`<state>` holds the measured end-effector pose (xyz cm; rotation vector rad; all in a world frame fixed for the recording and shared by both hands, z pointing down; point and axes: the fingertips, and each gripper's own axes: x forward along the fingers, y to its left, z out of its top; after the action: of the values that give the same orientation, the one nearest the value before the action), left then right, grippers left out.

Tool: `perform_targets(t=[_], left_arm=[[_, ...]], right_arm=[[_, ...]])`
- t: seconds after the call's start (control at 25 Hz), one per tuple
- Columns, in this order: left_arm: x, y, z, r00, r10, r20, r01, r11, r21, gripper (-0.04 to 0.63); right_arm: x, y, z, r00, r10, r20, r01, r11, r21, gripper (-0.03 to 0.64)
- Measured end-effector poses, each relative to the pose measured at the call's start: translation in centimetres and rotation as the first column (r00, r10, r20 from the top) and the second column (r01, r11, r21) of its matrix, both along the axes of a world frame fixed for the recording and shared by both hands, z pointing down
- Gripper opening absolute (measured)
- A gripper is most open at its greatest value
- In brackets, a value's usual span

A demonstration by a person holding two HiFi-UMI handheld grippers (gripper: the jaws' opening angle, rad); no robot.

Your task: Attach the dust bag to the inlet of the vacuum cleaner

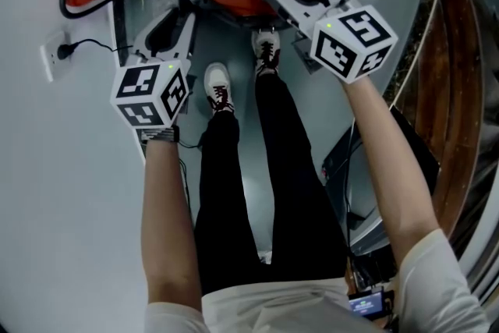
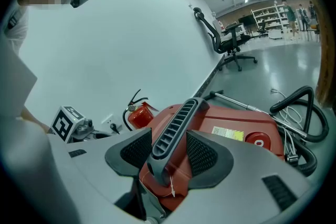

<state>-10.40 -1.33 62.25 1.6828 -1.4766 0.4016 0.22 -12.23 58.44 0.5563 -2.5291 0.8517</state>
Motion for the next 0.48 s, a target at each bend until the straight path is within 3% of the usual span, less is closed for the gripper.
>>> perform_targets(t=[0.24,0.48], left_arm=[[0.1,1.1,-0.4,0.998,0.055,0.030,-0.054,0.998,-0.027,0.109],[-0.5,1.8,-2.1,0.987,0.139,0.085,-0.137,0.990,-0.028,0.075]], right_arm=[[0.3,0.1,-0.1,1.000,-0.004,-0.004,0.004,0.999,0.034,0.218],[1.1,0.9,-0.5,0.988,-0.044,-0.149,0.058,0.995,0.086,0.216]])
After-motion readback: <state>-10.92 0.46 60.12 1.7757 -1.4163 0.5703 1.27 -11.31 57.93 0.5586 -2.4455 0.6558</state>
